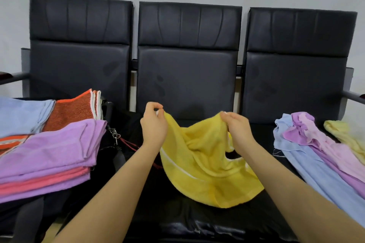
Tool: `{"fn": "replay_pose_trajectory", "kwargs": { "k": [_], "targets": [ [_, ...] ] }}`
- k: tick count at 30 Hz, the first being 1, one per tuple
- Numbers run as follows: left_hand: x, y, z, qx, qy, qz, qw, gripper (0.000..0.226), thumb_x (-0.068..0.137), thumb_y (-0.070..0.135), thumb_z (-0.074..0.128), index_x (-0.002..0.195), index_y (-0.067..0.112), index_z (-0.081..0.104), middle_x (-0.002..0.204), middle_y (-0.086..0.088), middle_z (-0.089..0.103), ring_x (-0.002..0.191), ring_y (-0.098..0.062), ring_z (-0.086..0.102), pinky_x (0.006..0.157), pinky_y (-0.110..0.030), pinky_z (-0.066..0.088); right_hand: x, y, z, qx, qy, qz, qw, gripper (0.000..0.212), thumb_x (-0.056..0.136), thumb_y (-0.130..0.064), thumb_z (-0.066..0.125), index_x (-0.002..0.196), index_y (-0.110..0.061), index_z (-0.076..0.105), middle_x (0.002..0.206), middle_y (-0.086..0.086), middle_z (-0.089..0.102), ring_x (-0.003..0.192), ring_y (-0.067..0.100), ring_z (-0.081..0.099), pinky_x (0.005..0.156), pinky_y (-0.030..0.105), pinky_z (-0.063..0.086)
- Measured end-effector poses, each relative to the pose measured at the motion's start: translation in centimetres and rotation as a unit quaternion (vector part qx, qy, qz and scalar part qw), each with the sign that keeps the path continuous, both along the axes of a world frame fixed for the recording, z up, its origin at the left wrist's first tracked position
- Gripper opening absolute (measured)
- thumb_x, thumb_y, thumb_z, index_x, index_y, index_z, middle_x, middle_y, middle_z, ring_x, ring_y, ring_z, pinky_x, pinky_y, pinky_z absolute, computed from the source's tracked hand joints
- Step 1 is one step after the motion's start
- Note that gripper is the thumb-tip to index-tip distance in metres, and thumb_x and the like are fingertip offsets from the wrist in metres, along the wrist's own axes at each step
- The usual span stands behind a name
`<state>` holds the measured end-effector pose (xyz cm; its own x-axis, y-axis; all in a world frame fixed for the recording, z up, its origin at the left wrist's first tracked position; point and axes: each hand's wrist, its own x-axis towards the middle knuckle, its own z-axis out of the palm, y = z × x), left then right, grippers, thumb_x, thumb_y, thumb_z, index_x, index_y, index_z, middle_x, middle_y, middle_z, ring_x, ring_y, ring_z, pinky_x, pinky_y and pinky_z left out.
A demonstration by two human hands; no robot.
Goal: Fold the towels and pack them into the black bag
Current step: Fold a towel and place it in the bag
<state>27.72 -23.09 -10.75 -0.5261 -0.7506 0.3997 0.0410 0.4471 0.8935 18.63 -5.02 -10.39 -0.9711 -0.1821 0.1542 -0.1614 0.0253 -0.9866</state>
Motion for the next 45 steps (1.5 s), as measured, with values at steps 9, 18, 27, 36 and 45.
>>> {"fn": "replay_pose_trajectory", "kwargs": {
  "k": [9, 18, 27, 36, 45],
  "targets": [
    [-0.8, -2.7, 9.1, -0.016, 0.055, -0.033, 0.998, 0.04, 0.089, -0.004, 0.038, 0.107, 0.01, 0.071, 0.102, -0.001, 0.065, 0.074, -0.007, 0.055, 0.061, -0.011, 0.044, -0.3, -0.5, 9.0, -0.082, 0.127, -0.109, 0.982, 0.037, 0.098, -0.02, 0.045, 0.086, 0.014, 0.053, 0.07, 0.023, 0.039, 0.07, 0.019, 0.04, 0.065, 0.03, 0.035],
    [-0.2, -4.3, 15.2, -0.061, 0.037, -0.009, 0.997, 0.056, 0.084, -0.004, 0.034, 0.13, 0.017, 0.058, 0.118, -0.017, 0.062, 0.106, -0.043, 0.057, 0.084, -0.044, 0.051, -0.2, 0.0, 15.2, -0.164, 0.171, -0.178, 0.955, 0.014, 0.089, -0.005, 0.047, 0.091, -0.002, 0.061, 0.073, -0.002, 0.054, 0.065, 0.008, 0.049, 0.065, 0.026, 0.041],
    [0.4, -4.4, 17.9, -0.046, 0.111, 0.046, 0.992, 0.025, 0.094, 0.011, 0.051, 0.108, 0.011, 0.071, 0.101, -0.006, 0.07, 0.075, -0.013, 0.06, 0.066, -0.016, 0.047, -1.5, 1.9, 17.2, -0.174, 0.183, -0.244, 0.936, 0.023, 0.095, -0.007, 0.048, 0.073, -0.01, 0.054, 0.065, -0.002, 0.044, 0.061, 0.01, 0.039, 0.058, 0.025, 0.037],
    [0.6, -4.4, 17.6, -0.024, 0.11, 0.06, 0.992, 0.047, 0.091, -0.008, 0.037, 0.124, 0.012, 0.063, 0.121, -0.009, 0.063, 0.059, -0.01, 0.048, 0.051, -0.018, 0.039, -2.3, 3.4, 17.1, -0.039, 0.192, -0.286, 0.938, 0.009, 0.098, -0.013, 0.047, 0.093, -0.009, 0.054, 0.086, 0.004, 0.049, 0.068, 0.012, 0.045, 0.057, 0.023, 0.035],
    [0.2, -4.5, 18.0, -0.043, 0.044, 0.063, 0.996, 0.045, 0.081, -0.016, 0.039, 0.101, 0.016, 0.065, 0.106, -0.005, 0.061, 0.091, -0.035, 0.059, 0.078, -0.04, 0.051, -1.5, 3.4, 18.0, -0.107, 0.175, -0.261, 0.943, 0.017, 0.094, -0.007, 0.052, 0.109, -0.004, 0.059, 0.097, 0.0, 0.055, 0.087, 0.017, 0.056, 0.065, 0.02, 0.039]
  ]
}}
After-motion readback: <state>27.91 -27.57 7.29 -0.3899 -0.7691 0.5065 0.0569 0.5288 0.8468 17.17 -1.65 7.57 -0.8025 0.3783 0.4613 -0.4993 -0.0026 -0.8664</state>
